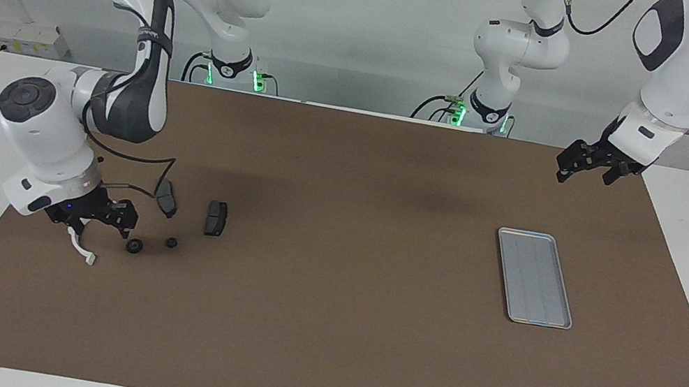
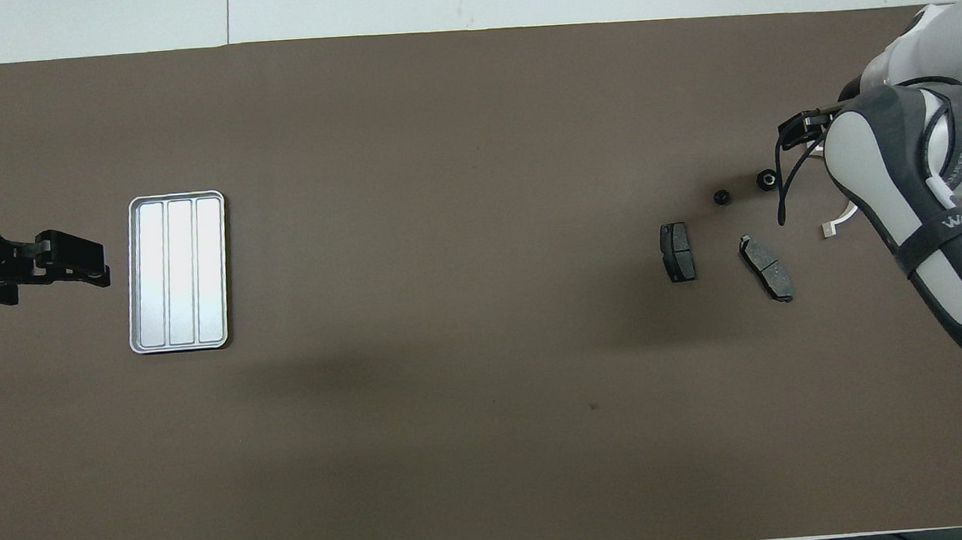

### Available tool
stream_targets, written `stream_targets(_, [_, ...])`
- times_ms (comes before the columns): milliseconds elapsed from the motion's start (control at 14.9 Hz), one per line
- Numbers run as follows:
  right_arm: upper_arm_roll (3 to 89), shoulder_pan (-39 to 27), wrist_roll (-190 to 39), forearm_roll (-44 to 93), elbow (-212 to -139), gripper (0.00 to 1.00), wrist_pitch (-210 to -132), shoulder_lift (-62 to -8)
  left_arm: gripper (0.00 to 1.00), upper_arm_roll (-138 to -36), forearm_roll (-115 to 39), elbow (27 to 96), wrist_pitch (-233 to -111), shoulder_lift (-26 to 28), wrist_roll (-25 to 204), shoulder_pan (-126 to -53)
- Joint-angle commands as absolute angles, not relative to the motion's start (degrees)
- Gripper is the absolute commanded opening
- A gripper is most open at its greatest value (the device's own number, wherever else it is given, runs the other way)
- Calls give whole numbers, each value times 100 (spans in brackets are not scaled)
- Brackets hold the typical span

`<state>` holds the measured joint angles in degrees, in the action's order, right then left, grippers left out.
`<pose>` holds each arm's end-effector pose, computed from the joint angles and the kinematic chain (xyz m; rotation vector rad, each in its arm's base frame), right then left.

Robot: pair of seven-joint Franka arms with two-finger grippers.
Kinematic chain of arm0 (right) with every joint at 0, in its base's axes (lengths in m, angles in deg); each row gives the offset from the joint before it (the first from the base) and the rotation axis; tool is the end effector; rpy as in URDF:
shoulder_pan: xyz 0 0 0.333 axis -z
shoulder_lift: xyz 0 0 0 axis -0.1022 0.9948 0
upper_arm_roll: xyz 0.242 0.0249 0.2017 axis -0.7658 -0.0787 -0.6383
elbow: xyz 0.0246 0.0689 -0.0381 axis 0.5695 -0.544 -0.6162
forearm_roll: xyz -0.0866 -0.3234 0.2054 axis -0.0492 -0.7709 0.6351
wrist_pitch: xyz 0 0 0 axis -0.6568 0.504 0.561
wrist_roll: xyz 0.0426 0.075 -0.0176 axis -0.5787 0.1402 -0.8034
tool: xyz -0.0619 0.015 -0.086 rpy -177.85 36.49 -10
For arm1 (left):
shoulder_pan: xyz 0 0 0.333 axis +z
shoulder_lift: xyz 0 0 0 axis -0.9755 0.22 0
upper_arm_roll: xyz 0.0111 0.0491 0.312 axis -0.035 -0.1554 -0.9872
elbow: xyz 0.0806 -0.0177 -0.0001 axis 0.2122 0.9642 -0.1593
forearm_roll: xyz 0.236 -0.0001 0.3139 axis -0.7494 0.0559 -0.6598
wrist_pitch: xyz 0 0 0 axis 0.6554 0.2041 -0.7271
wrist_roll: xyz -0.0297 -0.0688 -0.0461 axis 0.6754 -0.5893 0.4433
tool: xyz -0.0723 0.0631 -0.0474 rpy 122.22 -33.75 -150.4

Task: Pick bearing gear from pile to tray
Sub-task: 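Reach the right gripper to the black bearing gear and grasp it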

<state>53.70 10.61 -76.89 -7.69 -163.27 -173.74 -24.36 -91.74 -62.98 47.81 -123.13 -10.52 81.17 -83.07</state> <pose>0.6822 -0.0633 0.3767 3.1075 0.1304 0.0694 0.5413 -0.0356 0.5888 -3.1326 -0.0914 0.1391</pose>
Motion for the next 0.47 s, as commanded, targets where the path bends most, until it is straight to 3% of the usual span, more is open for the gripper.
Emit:
stream_targets(0, [5326, 1053, -7595, -767, -16335, 95, -17566, -2309, 100, -9226, -6350, 4805, -12277, -1127, 8120, -8380])
stream_targets(403, [5326, 947, -7498, -767, -16642, 95, -17813, -2230, 100, -9226, -6350, 4805, -12277, -1119, 8120, -8380])
